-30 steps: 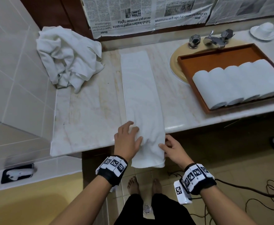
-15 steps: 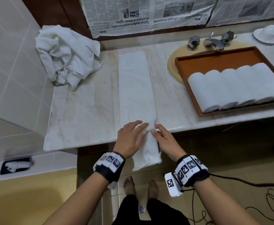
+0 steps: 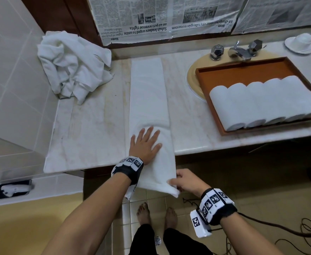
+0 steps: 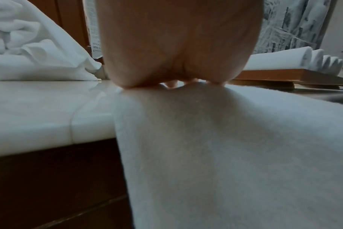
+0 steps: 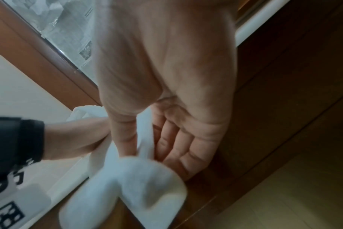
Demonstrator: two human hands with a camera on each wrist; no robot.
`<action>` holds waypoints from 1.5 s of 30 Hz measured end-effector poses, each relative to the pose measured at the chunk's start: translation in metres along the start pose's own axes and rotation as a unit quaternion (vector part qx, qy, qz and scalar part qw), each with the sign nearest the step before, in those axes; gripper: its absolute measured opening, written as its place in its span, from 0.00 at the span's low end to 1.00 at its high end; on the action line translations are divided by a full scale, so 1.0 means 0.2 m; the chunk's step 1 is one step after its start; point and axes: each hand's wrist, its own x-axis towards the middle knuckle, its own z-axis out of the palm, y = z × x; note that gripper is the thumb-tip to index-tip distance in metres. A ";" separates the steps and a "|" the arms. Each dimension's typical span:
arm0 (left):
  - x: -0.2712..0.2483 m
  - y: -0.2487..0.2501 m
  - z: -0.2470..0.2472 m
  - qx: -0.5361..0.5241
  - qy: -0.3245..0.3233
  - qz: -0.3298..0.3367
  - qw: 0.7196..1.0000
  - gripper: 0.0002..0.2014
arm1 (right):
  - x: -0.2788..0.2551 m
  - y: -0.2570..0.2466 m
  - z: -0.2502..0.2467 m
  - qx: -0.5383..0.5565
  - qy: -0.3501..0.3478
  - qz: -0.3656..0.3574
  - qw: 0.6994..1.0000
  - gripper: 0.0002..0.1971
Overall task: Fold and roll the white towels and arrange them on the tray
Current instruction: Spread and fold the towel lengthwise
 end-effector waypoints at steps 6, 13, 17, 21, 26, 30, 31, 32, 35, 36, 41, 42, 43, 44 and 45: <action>0.10 0.01 -0.05 -0.014 -0.002 -0.030 0.999 0.30 | -0.04 -0.03 -0.04 0.000 0.029 -0.012 1.000 0.09; 0.19 -0.03 -0.14 -0.084 0.005 -0.021 0.996 0.29 | -0.05 -0.11 -0.09 0.002 0.084 -0.065 0.994 0.13; 0.18 -0.07 -0.16 -0.103 0.037 0.014 0.994 0.26 | -0.01 -0.18 -0.09 -0.109 0.206 -0.106 0.967 0.12; 0.14 -0.11 -0.12 -0.124 0.121 0.025 0.985 0.39 | 0.06 -0.32 -0.14 -0.109 0.276 -0.201 0.934 0.07; 0.09 -0.07 -0.08 -0.070 0.078 0.009 0.995 0.44 | 0.22 -0.45 -0.13 -0.213 0.250 -0.295 0.897 0.11; 0.14 -0.11 -0.17 -0.101 0.091 -0.011 0.991 0.40 | 0.40 -0.60 -0.17 -0.295 0.232 -0.312 0.873 0.18; 0.17 -0.13 -0.20 -0.098 0.099 -0.017 0.990 0.36 | 0.45 -0.63 -0.19 -0.316 0.230 -0.308 0.868 0.21; 0.21 -0.15 -0.23 -0.086 0.100 -0.025 0.991 0.32 | 0.51 -0.66 -0.21 -0.342 0.227 -0.296 0.862 0.23; 0.34 -0.22 -0.30 -0.045 0.076 -0.054 0.995 0.27 | 0.67 -0.74 -0.23 -0.433 0.197 -0.257 0.841 0.34; 0.38 -0.23 -0.31 -0.037 0.068 -0.058 0.995 0.28 | 0.72 -0.76 -0.22 -0.458 0.177 -0.242 0.837 0.36; 0.49 -0.29 -0.29 -0.010 0.027 -0.073 0.997 0.31 | 0.93 -0.81 -0.22 -0.535 0.136 -0.194 0.811 0.39; 0.49 -0.31 -0.28 -0.005 0.026 -0.076 0.997 0.34 | 0.96 -0.80 -0.23 -0.541 0.145 -0.187 0.807 0.37; 0.49 -0.33 -0.28 -0.002 0.023 -0.080 0.996 0.36 | 0.97 -0.78 -0.26 -0.540 0.158 -0.186 0.806 0.35; 0.49 -0.35 -0.27 -0.004 0.022 -0.083 0.996 0.36 | 0.98 -0.77 -0.29 -0.538 0.164 -0.181 0.807 0.35; 0.49 -0.37 -0.28 -0.004 0.026 -0.084 0.996 0.36 | 0.99 -0.76 -0.33 -0.534 0.179 -0.177 0.807 0.35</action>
